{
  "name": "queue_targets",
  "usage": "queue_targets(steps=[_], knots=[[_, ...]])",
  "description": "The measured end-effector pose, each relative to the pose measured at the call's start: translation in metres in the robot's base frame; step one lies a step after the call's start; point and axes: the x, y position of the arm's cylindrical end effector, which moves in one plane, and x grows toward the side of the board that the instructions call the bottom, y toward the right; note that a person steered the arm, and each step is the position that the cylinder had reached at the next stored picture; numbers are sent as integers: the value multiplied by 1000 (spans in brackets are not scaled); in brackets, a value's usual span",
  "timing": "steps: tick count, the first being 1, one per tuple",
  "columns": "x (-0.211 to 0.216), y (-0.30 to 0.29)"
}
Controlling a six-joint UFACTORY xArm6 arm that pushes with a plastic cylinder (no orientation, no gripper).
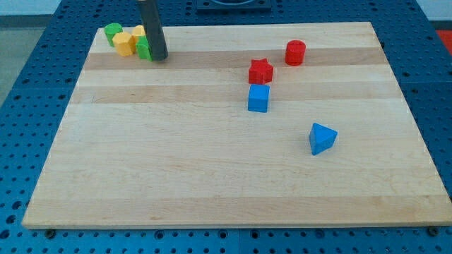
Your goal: Place the red blocks to the top left side of the blue cube
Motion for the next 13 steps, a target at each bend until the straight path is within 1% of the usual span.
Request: queue_targets(steps=[2,4,5,6,8,10,13], knots=[[0,7],[-2,96],[-17,138],[-40,180],[-45,282],[-37,290],[4,280]])
